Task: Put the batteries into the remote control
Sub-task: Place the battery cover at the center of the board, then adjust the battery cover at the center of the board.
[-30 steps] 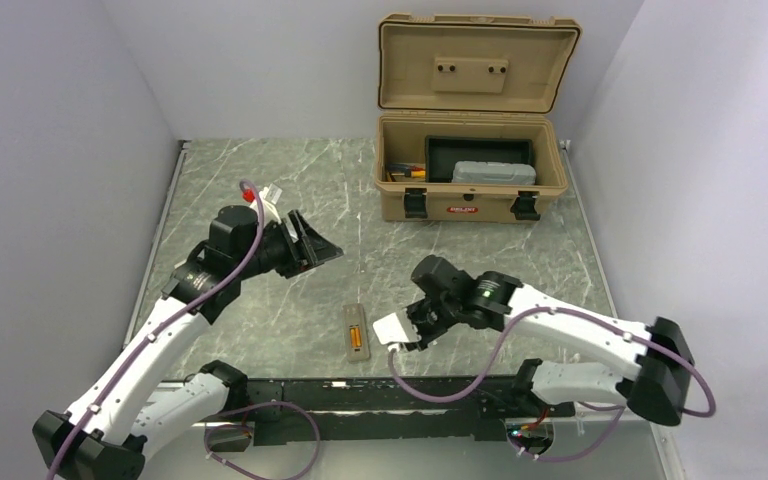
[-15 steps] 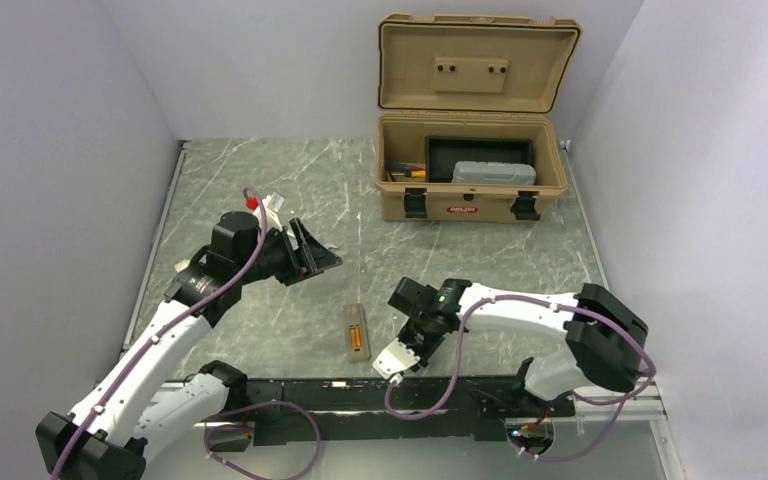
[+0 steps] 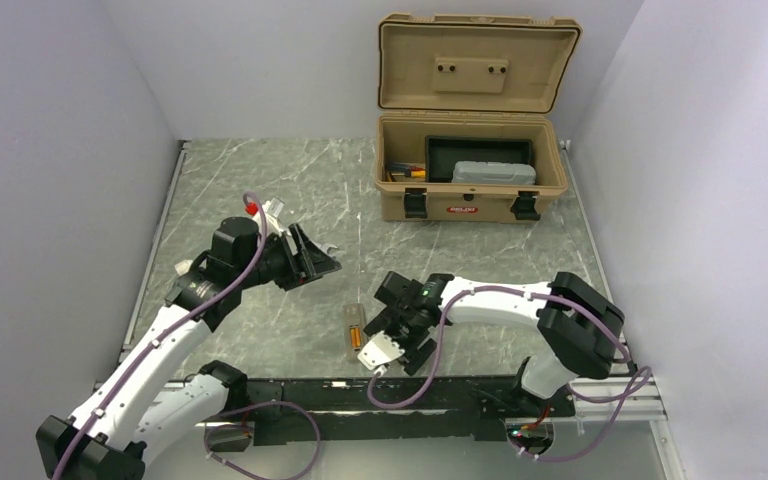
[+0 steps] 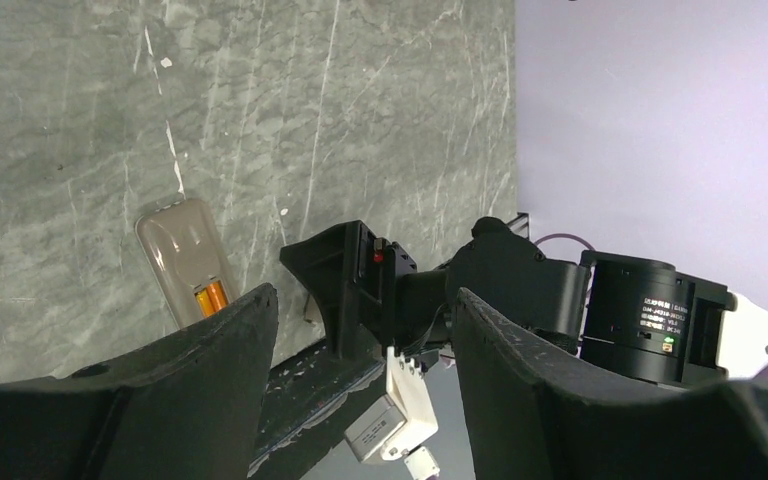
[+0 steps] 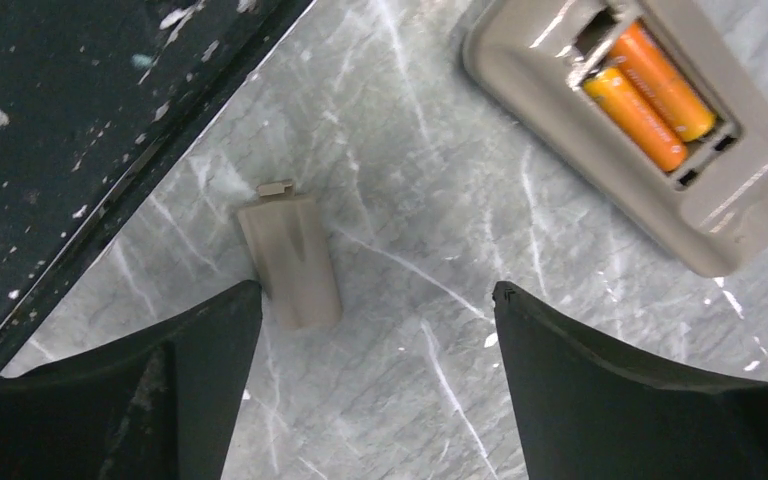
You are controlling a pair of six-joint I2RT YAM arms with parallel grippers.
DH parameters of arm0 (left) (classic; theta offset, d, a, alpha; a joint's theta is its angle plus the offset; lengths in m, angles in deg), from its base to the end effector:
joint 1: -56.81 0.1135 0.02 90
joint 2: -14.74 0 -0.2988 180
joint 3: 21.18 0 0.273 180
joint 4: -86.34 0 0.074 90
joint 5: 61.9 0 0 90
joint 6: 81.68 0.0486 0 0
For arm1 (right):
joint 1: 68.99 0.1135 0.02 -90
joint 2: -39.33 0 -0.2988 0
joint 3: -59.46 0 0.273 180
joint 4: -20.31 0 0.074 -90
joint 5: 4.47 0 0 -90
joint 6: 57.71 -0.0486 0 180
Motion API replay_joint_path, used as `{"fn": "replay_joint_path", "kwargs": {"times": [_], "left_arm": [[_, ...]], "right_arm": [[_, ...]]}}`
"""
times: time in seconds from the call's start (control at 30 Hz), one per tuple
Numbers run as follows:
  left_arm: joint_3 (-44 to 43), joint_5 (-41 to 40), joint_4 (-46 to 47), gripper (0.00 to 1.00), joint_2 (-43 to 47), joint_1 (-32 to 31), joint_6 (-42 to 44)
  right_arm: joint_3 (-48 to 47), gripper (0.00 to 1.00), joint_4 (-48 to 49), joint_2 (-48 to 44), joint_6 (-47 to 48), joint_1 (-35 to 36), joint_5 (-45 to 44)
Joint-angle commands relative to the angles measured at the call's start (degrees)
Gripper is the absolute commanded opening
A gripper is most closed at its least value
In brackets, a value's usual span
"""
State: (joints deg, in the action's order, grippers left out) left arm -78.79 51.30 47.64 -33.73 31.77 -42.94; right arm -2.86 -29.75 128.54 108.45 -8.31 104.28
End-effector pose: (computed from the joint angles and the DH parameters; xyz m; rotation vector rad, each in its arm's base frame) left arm 0.1683 -0.0997 0.3220 -0.2504 2.2715 -1.1827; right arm 0.1267 0.2574 0.1719 -2.6639 0.9959 0.4214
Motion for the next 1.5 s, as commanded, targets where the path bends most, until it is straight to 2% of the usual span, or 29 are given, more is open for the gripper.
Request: {"fn": "replay_joint_path", "kwargs": {"times": [0.0, 0.1, 0.17, 0.27, 0.37, 0.43, 0.5, 0.57, 0.67, 0.7, 0.73, 0.83, 0.9, 1.03, 1.07, 1.13, 1.17, 1.2, 1.23, 1.27, 1.47], "left_arm": [[0.1, 0.6, 1.5, 0.67, 1.2, 0.3, 0.4], [0.1, 0.8, 1.7, 0.67, 0.8, 0.4, 0.3], [0.0, 1.0, 1.8, 0.67, 0.3, 0.3, 0.5], [0.1, 0.8, 1.7, 0.67, -0.1, 0.4, 0.6], [0.5, 0.9, 2.2, 0.67, -0.5, 0.4, 0.5], [0.8, 1.0, 2.5, 0.67, -0.7, 0.4, 0.5], [1.2, 1.1, 3.0, 0.67, -1.2, 0.5, 0.4], [1.3, 1.5, 3.3, 0.67, -1.6, 0.4, 0.4], [0.4, 0.8, 2.2, 0.62, -2.4, 0.3, 2.1], [-0.4, -0.9, 0.8, 0.58, -2.6, -0.4, 2.7], [-1.2, -3.0, -0.3, 0.56, -2.6, -1.5, 3.7], [-2.2, -7.2, -2.5, 0.42, -3.3, -5.0, 5.1], [-1.6, -8.2, -1.5, 0.27, -3.7, -7.2, 4.8], [-0.7, -11.3, 2.1, 0.01, -7.2, -15.2, 4.3], [-1.2, -12.3, 2.1, 0.00, -8.7, -17.2, 4.5], [-2.2, -14.8, 1.4, 0.00, -11.7, -20.4, 4.7], [-2.3, -15.9, 1.4, 0.00, -12.7, -21.3, 4.6], [-2.0, -16.6, 1.8, 0.00, -13.6, -21.8, 4.4], [-1.6, -16.9, 2.7, 0.00, -14.2, -22.0, 4.1], [-0.9, -17.0, 3.8, 0.00, -14.8, -22.4, 4.1], [-3.9, -18.8, 5.3, 0.00, -23.3, -27.1, 5.8]], "right_arm": [[0.1, 0.90, 7.1, -4.2, -5.2, -0.4, 4.3], [0.8, 0.92, 11.0, -8.8, -11.2, -0.6, 6.4], [1.2, 0.96, 14.6, -12.3, -18.7, -0.7, 6.6], [4.1, 0.96, 20.1, -19.4, -28.8, -0.7, 8.0], [9.1, 0.94, 27.0, -28.0, -41.0, -0.7, 8.0], [12.2, 0.88, 32.0, -32.5, -50.9, -0.7, 6.4], [15.3, 0.71, 36.3, -36.3, -59.7, -0.5, 4.7], [17.4, 0.39, 40.5, -38.9, -69.2, -0.5, 0.1], [16.6, 0.01, 38.7, -39.5, -83.3, -0.4, -8.0], [14.9, 0.00, 33.5, -38.6, -93.4, -0.4, -13.8], [12.2, 0.00, 27.7, -36.8, -97.8, -0.6, -17.0], [4.1, 0.00, 14.5, -30.3, -102.7, -0.7, -18.3], [5.2, 0.00, 14.7, -29.4, -106.0, -0.7, -15.8], [15.0, 0.00, 24.1, -34.0, -115.3, -0.9, -14.0], [16.7, 0.00, 24.6, -34.9, -117.4, -1.2, -15.0], [17.7, 0.23, 21.4, -35.9, -120.7, -1.5, -18.3], [17.5, 0.26, 18.4, -36.4, -121.6, -1.6, -20.4], [17.5, 0.22, 16.6, -37.1, -122.3, -1.5, -21.6], [17.7, 0.05, 15.1, -37.9, -123.2, -1.5, -22.8], [17.8, 0.00, 12.9, -38.7, -125.2, -1.6, -24.3], [22.5, 0.00, 10.4, -38.5, -132.2, -1.5, -23.9]]}}
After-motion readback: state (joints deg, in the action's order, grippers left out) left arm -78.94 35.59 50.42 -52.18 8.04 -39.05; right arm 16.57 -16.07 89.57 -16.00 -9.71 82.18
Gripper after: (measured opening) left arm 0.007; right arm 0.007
